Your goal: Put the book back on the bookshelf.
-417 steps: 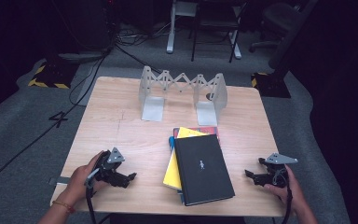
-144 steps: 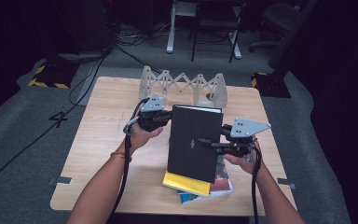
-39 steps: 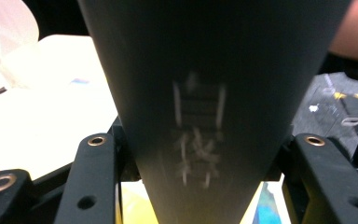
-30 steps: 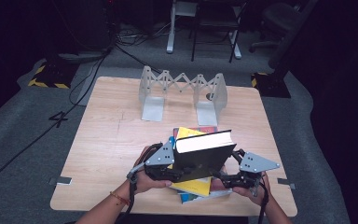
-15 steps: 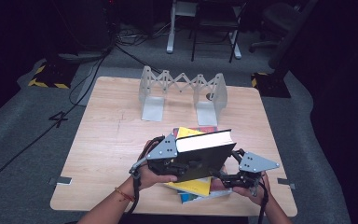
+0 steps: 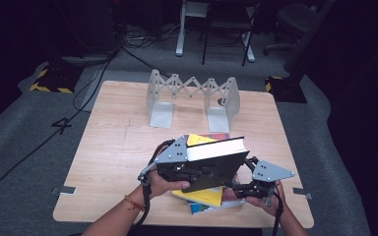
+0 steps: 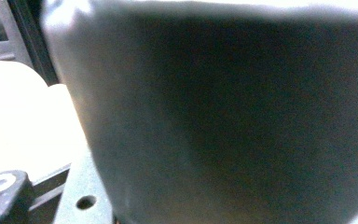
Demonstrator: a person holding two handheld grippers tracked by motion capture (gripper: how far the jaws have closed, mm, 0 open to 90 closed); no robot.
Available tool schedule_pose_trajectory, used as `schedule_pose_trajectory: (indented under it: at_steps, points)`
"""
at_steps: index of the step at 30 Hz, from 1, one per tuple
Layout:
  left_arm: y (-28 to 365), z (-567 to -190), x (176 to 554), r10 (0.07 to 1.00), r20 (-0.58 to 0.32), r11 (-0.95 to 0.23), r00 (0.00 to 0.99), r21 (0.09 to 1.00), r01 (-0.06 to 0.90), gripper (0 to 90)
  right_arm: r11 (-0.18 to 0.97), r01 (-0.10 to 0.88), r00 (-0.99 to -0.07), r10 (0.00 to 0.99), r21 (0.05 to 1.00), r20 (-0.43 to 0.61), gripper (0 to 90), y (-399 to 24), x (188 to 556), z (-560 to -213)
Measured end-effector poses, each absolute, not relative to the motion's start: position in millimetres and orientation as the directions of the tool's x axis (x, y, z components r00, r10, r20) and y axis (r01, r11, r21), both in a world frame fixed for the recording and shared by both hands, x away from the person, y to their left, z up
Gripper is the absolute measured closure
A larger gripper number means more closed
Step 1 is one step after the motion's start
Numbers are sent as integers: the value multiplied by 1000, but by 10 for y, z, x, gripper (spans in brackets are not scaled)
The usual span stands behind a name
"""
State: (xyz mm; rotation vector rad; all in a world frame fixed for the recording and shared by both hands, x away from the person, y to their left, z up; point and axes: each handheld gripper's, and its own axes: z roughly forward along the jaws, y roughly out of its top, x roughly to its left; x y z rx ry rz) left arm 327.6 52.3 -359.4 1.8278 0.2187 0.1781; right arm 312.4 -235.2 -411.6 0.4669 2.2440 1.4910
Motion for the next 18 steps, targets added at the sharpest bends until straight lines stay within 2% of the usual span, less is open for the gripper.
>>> schedule_pose_trajectory:
  at_steps: [8, 14, 18]
  points:
    - [504, -3565, 3278, 258, -4, -272, 966, 959, 77, 484, 373, 62, -857, 496, 926, -142, 260, -2350, 3127, -4116]
    - [517, -3554, 3257, 262, -2, -279, 965, 957, 78, 504, 374, 69, -864, 486, 925, -132, 297, -2421, 3122, -4116]
    - [527, -3555, 3255, 271, -10, -268, 963, 960, 85, 510, 428, 101, -885, 451, 898, -116, 270, -2588, 3142, -4145]
